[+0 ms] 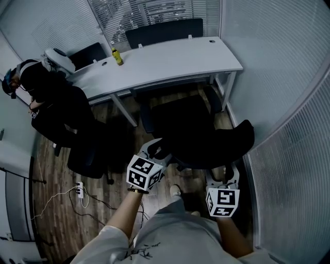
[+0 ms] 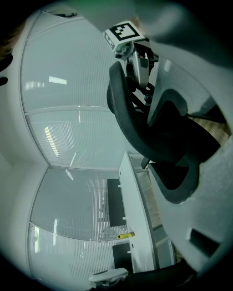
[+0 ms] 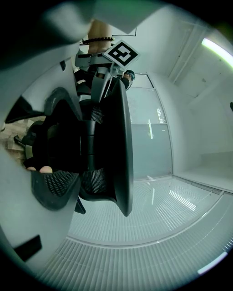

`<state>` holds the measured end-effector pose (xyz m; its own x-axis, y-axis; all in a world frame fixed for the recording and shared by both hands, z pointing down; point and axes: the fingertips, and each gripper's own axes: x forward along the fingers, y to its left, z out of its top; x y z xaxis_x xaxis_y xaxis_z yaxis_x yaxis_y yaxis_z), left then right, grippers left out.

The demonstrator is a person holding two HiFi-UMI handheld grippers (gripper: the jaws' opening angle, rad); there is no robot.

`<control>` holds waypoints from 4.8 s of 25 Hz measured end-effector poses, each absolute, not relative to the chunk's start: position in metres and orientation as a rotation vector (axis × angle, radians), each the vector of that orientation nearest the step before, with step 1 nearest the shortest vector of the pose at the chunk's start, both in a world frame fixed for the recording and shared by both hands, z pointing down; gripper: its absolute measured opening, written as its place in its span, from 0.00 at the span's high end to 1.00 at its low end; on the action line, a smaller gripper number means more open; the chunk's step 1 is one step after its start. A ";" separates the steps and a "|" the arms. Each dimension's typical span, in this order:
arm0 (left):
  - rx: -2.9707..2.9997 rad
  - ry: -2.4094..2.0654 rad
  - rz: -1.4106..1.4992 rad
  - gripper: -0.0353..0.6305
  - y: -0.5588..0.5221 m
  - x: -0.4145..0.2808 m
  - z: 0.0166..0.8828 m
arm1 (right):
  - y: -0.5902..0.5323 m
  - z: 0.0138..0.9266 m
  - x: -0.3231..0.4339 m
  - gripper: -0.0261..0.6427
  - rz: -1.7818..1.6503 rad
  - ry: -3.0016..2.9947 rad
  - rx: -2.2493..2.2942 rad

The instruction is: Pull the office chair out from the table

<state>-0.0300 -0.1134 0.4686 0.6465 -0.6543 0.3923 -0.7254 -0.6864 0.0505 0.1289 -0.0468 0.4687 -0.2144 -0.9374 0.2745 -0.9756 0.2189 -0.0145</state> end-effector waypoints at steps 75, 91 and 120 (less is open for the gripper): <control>2.702 -1.130 0.465 0.58 0.100 -0.020 0.465 | 0.181 0.474 0.130 0.55 0.323 -2.284 1.701; 2.726 -1.100 0.464 0.58 0.145 -0.021 0.466 | 0.228 0.474 0.128 0.55 0.337 -2.269 1.711; 2.787 -1.082 0.490 0.56 0.144 -0.018 0.463 | 0.234 0.467 0.129 0.55 0.338 -2.267 1.782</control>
<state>-0.0184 0.1439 0.4634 0.6934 -0.6372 0.3364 -0.6734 -0.7392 -0.0121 0.1286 0.2340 0.4665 -0.2290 -0.9176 0.3250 -0.9725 0.2306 -0.0343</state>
